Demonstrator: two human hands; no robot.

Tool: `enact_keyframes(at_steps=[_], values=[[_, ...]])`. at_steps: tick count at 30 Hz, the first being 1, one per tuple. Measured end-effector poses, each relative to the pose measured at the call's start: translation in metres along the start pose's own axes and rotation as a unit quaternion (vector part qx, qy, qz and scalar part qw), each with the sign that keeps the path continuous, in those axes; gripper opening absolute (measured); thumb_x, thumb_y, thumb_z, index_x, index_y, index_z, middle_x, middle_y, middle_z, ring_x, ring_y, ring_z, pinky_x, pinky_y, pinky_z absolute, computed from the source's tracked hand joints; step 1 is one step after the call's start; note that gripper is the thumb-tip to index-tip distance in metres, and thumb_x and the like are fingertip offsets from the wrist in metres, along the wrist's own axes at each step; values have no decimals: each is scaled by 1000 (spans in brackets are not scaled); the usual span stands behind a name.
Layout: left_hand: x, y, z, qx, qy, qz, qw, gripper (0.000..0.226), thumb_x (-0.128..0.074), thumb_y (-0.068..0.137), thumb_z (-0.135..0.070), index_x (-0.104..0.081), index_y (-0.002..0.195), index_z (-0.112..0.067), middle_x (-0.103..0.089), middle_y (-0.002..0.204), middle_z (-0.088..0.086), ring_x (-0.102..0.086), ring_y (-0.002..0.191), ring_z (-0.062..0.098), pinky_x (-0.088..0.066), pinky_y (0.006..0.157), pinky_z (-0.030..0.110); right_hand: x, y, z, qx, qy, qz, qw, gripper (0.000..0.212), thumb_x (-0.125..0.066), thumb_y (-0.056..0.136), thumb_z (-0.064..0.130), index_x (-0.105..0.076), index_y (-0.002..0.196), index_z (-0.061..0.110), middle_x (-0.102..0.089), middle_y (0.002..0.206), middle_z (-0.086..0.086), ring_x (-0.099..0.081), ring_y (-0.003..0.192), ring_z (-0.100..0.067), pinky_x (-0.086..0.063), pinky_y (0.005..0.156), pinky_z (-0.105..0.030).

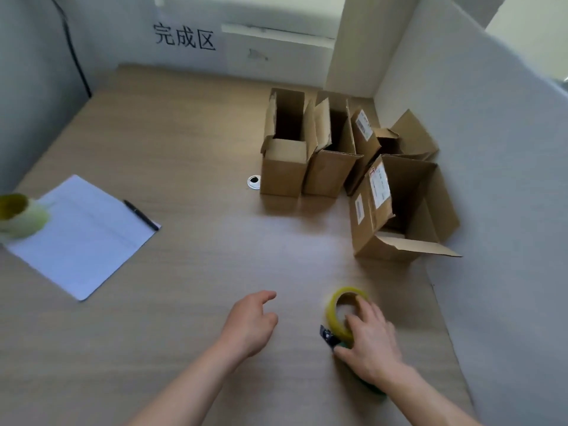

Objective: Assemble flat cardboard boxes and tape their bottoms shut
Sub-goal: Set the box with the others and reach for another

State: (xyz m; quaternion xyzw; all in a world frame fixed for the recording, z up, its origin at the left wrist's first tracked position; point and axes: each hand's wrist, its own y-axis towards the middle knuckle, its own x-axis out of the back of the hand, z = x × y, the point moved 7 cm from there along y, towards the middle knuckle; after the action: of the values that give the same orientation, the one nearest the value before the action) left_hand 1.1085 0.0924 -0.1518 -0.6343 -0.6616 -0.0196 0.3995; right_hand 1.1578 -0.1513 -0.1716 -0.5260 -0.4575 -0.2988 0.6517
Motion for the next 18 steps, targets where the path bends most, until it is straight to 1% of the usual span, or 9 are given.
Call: enact_keyframes(at_steps=[3, 5, 7, 9, 11, 12, 13, 15, 18], values=[[3, -21, 15, 21, -7, -29, 999, 50, -56, 89, -16, -53, 138, -18, -54, 141, -3, -52, 126, 14, -37, 107, 25, -5, -4, 4, 25, -21, -26, 999, 59, -55, 71, 69, -63, 110, 25, -28, 151, -3, -11, 142, -28, -35, 109, -36], [1, -39, 23, 41, -10, -54, 998, 49, -56, 89, -17, -53, 138, -19, -57, 137, -2, -53, 125, 13, -38, 104, 22, -10, -9, 6, 49, -41, -48, 997, 56, -54, 75, 69, -63, 109, 26, -36, 142, -3, -13, 140, -31, -34, 111, -35], [-3, -62, 31, 65, -18, -79, 995, 49, -57, 88, -18, -55, 137, -21, -63, 126, 0, -57, 117, 12, -38, 94, 18, -13, -14, 10, 75, -56, -66, 993, 54, -53, 80, 68, -62, 112, 25, -40, 138, -2, -15, 139, -33, -30, 113, -34], [-10, -87, 39, 85, -37, -97, 991, 48, -58, 88, -18, -56, 136, -22, -67, 110, 1, -60, 105, 11, -38, 83, 15, -17, -22, 17, 99, -59, -69, 991, 54, -52, 83, 65, -61, 115, 22, -41, 137, -3, -17, 139, -34, -30, 114, -35], [-17, -113, 47, 103, -61, -116, 986, 46, -58, 88, -18, -57, 134, -23, -66, 94, -1, -60, 95, 11, -38, 78, 16, -22, -30, 24, 114, -56, -68, 990, 55, -52, 85, 64, -61, 117, 20, -40, 137, -3, -17, 139, -34, -34, 112, -36], [-19, -126, 51, 111, -69, -126, 983, 45, -59, 89, -18, -57, 134, -23, -65, 90, -2, -60, 95, 12, -39, 79, 17, -24, -34, 27, 121, -53, -70, 989, 55, -52, 85, 64, -61, 117, 19, -39, 137, -2, -17, 138, -34, -36, 111, -37], [-21, -139, 55, 118, -75, -133, 981, 45, -58, 89, -19, -57, 134, -24, -65, 91, -2, -61, 98, 13, -40, 81, 17, -26, -38, 31, 129, -52, -73, 987, 55, -52, 86, 63, -61, 117, 19, -39, 137, -2, -17, 137, -34, -38, 109, -37], [-23, -165, 64, 132, -84, -145, 977, 46, -57, 91, -21, -54, 137, -25, -63, 102, -1, -59, 101, 11, -39, 85, 17, -28, -44, 41, 147, -57, -77, 985, 55, -51, 87, 63, -61, 116, 18, -38, 137, -2, -19, 134, -32, -41, 106, -37], [-20, -201, 82, 155, -98, -166, 969, 47, -54, 95, -23, -47, 142, -29, -57, 129, 0, -56, 106, 6, -41, 91, 21, -29, -48, 57, 176, -56, -73, 980, 49, -51, 88, 62, -62, 110, 20, -36, 140, -3, -18, 134, -31, -42, 104, -38]])
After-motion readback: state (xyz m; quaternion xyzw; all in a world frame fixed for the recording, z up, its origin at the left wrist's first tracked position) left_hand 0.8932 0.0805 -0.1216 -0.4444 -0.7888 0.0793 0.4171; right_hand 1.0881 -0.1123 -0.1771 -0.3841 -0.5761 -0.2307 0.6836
